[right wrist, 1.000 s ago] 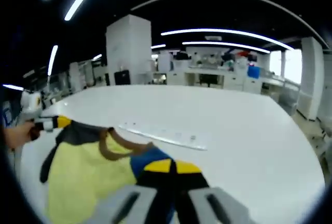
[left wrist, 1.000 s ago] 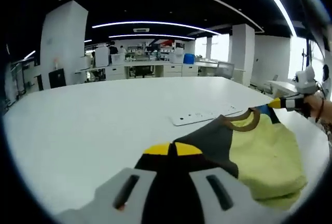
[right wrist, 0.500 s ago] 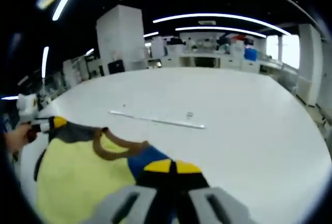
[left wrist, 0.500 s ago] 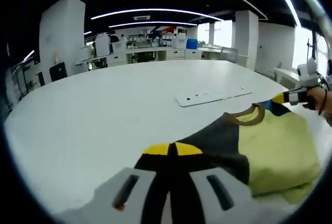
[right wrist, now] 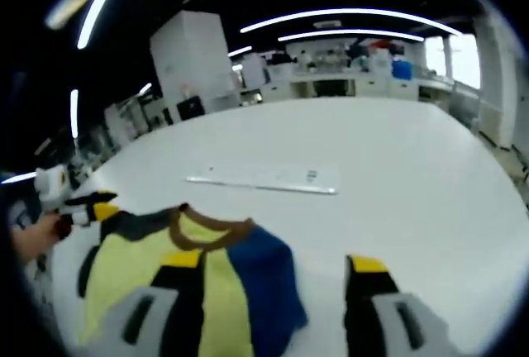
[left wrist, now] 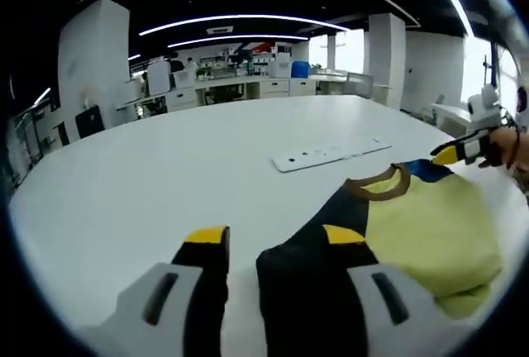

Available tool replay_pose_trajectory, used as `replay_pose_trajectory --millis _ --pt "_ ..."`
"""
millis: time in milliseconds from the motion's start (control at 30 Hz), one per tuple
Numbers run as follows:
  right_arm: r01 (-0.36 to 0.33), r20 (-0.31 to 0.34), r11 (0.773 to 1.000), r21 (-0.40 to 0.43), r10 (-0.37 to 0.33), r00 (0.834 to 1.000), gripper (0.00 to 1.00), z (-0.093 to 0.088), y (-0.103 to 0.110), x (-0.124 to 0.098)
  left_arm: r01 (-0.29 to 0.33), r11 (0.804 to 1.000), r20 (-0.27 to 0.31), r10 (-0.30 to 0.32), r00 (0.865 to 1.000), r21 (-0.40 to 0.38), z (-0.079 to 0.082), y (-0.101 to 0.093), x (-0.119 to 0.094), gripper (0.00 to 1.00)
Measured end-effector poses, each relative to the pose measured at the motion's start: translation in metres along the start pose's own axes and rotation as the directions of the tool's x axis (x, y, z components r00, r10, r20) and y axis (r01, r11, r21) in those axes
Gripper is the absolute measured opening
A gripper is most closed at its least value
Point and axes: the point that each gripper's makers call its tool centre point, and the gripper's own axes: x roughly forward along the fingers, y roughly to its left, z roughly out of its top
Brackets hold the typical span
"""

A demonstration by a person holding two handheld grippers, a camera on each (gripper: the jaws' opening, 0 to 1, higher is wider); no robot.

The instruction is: Fold the garment on the visible template until the final outline fits inside the template.

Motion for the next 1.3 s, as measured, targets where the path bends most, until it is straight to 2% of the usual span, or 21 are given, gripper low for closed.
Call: replay_pose_trajectory --millis 100,200,267,333,367,400,500,633,833,900,1067,1233,1300 --pt "-0.059 0.001 0.998 0.025 0.059 0.998 0.9 0.002 0.012 -0.007 0.037 0.999 0.03 -0.037 0.999 0.016 0.009 -0.013 -0.008 0.56" --pt "-0.099 -0.002 0.995 0.023 0.1 0.995 0.99 0.003 0.021 -0.017 0.075 0.997 0.038 -0.077 0.996 0.033 0.014 -0.032 -0.015 0.65" --pt "-0.126 -0.009 0.992 0.017 0.126 0.992 0.99 0.002 0.028 -0.025 0.101 0.993 0.037 -0.103 0.994 0.057 0.016 -0.04 -0.018 0.7" --pt "-0.163 -0.01 0.987 0.017 0.163 0.987 0.99 0.0 0.037 -0.033 0.144 0.988 0.045 -0.147 0.988 0.061 0.017 -0.058 -0.022 0.74" --pt "-0.183 -0.013 0.983 0.016 0.183 0.983 0.99 -0.002 0.042 -0.041 0.198 0.979 0.046 -0.201 0.979 0.055 0.018 -0.074 -0.024 0.76" --pt "-0.19 -0.015 0.982 0.015 0.19 0.982 0.99 -0.003 0.044 -0.044 0.218 0.973 0.034 -0.221 0.975 0.068 0.016 -0.082 -0.026 0.79" --pt "-0.216 -0.021 0.976 -0.01 0.216 0.976 0.99 -0.007 0.05 -0.059 0.251 0.958 0.014 -0.255 0.967 0.141 0.015 -0.1 -0.032 0.84" --pt "-0.227 -0.031 0.973 -0.034 0.226 0.974 0.99 -0.015 0.05 -0.075 0.303 0.942 0.022 -0.309 0.951 0.144 0.02 -0.12 -0.04 0.87" --pt "-0.229 -0.039 0.972 -0.056 0.227 0.973 0.99 -0.025 0.046 -0.095 0.364 0.916 0.018 -0.372 0.928 0.167 0.024 -0.155 -0.053 0.85" --pt "-0.237 -0.036 0.969 -0.065 0.235 0.971 0.99 -0.028 0.047 -0.104 0.373 0.911 0.016 -0.381 0.924 0.176 0.024 -0.164 -0.055 0.84" --pt "-0.24 -0.02 0.968 -0.074 0.239 0.971 0.99 -0.037 0.046 -0.119 0.412 0.889 0.017 -0.423 0.906 0.202 0.028 -0.197 -0.064 0.77" --pt "-0.243 -0.028 0.965 -0.098 0.241 0.97 0.99 -0.052 0.05 -0.133 0.474 0.854 0.032 -0.491 0.871 0.214 0.032 -0.239 -0.073 0.72" --pt "-0.242 -0.041 0.965 -0.106 0.238 0.97 0.99 -0.056 0.048 -0.135 0.495 0.837 0.021 -0.513 0.858 0.232 0.03 -0.252 -0.074 0.68"
